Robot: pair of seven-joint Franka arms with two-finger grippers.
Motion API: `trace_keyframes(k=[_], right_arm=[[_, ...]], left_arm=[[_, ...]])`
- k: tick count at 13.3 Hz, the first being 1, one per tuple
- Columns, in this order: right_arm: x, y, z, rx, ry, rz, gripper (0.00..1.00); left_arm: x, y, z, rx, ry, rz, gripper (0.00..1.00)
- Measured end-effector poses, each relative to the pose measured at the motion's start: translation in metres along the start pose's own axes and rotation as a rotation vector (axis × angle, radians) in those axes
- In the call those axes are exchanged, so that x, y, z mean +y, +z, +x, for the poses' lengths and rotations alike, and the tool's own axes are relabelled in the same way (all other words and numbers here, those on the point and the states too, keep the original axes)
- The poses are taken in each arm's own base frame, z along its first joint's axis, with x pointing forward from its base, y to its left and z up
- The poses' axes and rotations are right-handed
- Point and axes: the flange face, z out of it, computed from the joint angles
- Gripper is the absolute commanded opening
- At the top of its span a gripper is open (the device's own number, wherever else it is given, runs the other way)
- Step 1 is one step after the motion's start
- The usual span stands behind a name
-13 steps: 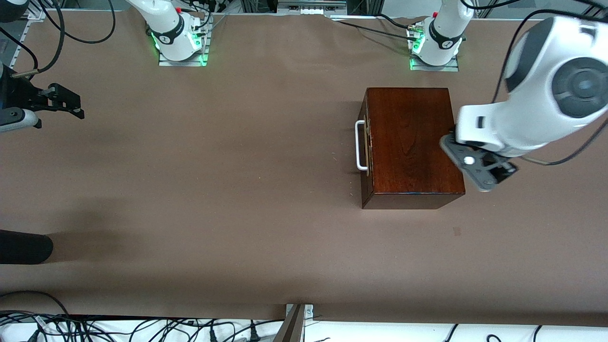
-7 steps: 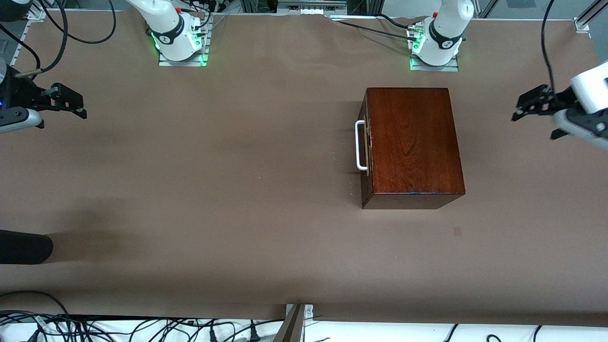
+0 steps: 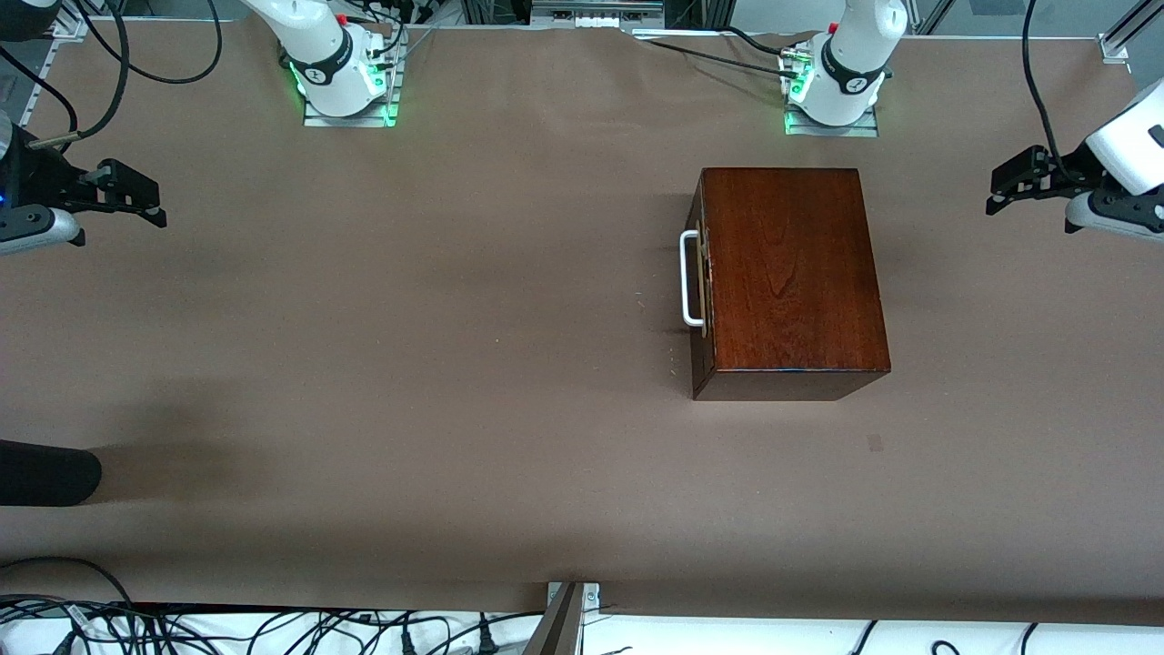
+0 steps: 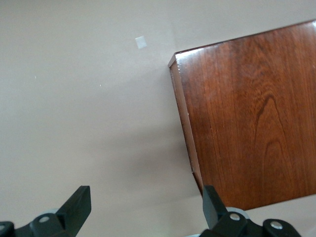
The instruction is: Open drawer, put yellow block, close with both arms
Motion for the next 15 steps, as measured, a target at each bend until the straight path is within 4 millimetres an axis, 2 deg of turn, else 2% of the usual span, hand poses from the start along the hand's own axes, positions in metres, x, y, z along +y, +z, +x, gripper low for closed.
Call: trace_keyframes(k=[6,9,12,15], right_arm=[[0.0,0.0,0.0,0.0,0.0,0.0,1.0],[0.0,0.0,0.0,0.0,0.0,0.0,1.0],[0.0,0.0,0.0,0.0,0.0,0.0,1.0],[0.0,0.0,0.0,0.0,0.0,0.0,1.0]], left_arm=[[0.028,0.007,0.01,-0.015,-0.036,0.07,1.0],[0.025,0.003,0.023,-0.007,-0.041,0.071,1.0],[0.022,0.009,0.043,-0.015,-0.041,0.069,1.0],[0.021,0.013,0.051,-0.027,-0.041,0.068,1.0]])
